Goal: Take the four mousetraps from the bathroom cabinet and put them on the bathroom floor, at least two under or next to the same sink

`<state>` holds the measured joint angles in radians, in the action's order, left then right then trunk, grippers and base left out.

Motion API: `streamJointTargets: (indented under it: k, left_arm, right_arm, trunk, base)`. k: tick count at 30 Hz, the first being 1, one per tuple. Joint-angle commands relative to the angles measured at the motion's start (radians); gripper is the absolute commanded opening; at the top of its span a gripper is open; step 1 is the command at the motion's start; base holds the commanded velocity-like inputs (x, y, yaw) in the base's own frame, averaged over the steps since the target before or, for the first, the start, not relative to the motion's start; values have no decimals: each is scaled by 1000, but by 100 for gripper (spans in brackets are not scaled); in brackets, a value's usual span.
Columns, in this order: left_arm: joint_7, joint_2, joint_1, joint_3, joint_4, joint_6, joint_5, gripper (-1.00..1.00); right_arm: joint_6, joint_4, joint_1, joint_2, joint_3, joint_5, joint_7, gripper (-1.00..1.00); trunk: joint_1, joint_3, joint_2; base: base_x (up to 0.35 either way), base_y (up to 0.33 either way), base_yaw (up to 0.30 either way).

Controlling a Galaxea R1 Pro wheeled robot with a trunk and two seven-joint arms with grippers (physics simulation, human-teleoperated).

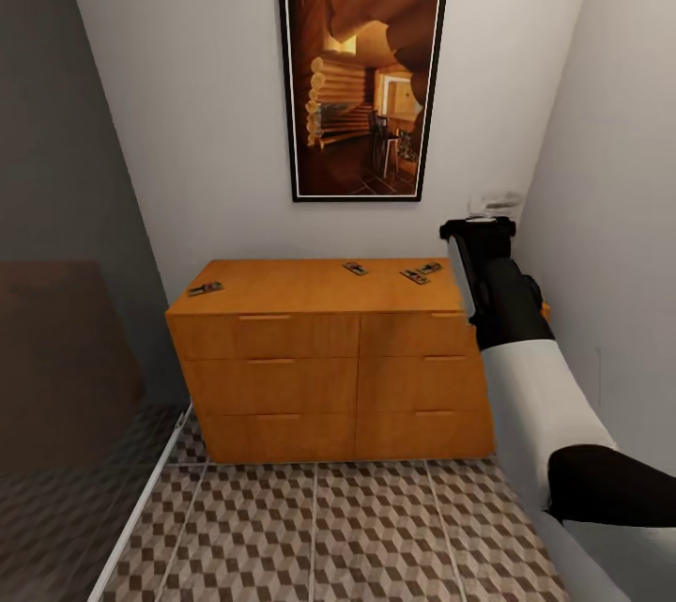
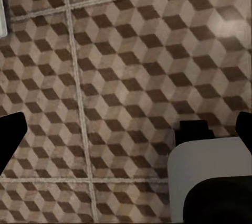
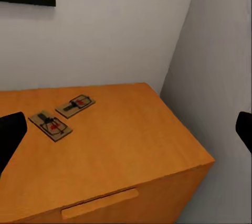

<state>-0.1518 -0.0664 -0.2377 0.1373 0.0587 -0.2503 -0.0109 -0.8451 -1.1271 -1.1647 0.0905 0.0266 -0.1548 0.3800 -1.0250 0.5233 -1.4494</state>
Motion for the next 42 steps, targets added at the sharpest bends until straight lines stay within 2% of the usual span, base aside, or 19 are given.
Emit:
streamJointTargets:
  k: [1, 2, 3, 6, 11, 16, 19, 22, 25, 27, 30, 31, 35, 36, 37, 38, 42]
  left_arm:
    - [-4, -8, 0, 8, 7, -8, -2, 100]
    - [-4, -15, 3, 8, 10, -8, -2, 100]
    - [-3, -26, 9, 8, 13, -6, -2, 100]
    - [-2, -37, 23, 8, 16, -2, -1, 100]
    - [-1, -44, 53, 8, 19, 2, -1, 100]
    - [0, -46, 68, 9, 19, 4, -1, 100]
    - [0, -45, 73, 9, 19, 5, -1, 100]
    - [0, -40, 74, 10, 20, 5, -1, 100]
    - [0, -32, 75, 10, 20, 5, 0, 100]
    - [0, -31, 75, 10, 20, 5, 0, 100]
    - [0, -29, 75, 10, 20, 6, 0, 100]
    - [0, -27, 76, 10, 20, 6, 0, 100]
    - [0, -24, 76, 10, 20, 6, 0, 100]
    - [0, -21, 76, 10, 20, 6, 0, 100]
    - [0, -20, 76, 10, 20, 6, 0, 100]
    - [0, -17, 77, 10, 20, 6, 0, 100]
    - [0, -15, 77, 10, 20, 6, 0, 100]
  right_arm:
    - [-17, 29, -34, -1, -5, -5, 4, 100]
    - [-23, 62, -64, -1, -15, -5, 8, 100]
    - [-33, 136, -121, -3, -50, -5, 13, 100]
    - [-38, 256, -194, -15, -136, -5, 19, 100]
    - [-27, 423, -271, -71, -300, -3, 23, 100]
    - [-8, 502, -302, -105, -381, -4, 27, 100]
    - [6, 538, -309, -111, -398, -5, 32, 100]
    - [30, 611, -311, -107, -400, -7, 33, 100]
    - [96, 777, -312, -102, -386, -9, 33, 100]
    - [111, 819, -312, -98, -374, -9, 31, 100]
    - [127, 864, -312, -69, -334, -9, 29, 100]
    - [130, 876, -312, -51, -304, -9, 29, 100]
    - [130, 889, -312, -27, -234, -9, 28, 100]
    - [124, 893, -312, -18, -200, -9, 28, 100]
    - [120, 894, -312, -15, -185, -8, 28, 100]
    - [96, 897, -312, -5, -139, -8, 28, 100]
    - [84, 898, -312, -4, -121, -9, 28, 100]
  trunk:
    - [0, 1, -1]
    - [0, 1, -1]
    - [0, 1, -1]
    - [0, 1, -1]
    - [0, 1, -1]
    - [0, 1, -1]
    - [0, 1, -1]
    - [0, 1, -1]
    - [0, 1, -1]
    - [0, 1, -1]
    - [0, 1, -1]
    - [0, 1, -1]
    - [0, 1, -1]
    - [0, 1, -1]
    - [0, 1, -1]
    - [0, 1, -1]
    - [0, 1, -1]
  base:
    - [0, 0, 0]
    - [0, 0, 0]
    - [0, 0, 0]
    - [0, 0, 0]
    - [0, 0, 0]
    - [0, 0, 0]
    - [0, 0, 0]
    - [0, 0, 0]
    - [0, 0, 0]
    - [0, 0, 0]
    - [0, 0, 0]
    - [0, 0, 0]
    - [0, 0, 0]
    - [0, 0, 0]
    - [0, 0, 0]
    - [0, 0, 0]
    - [0, 0, 0]
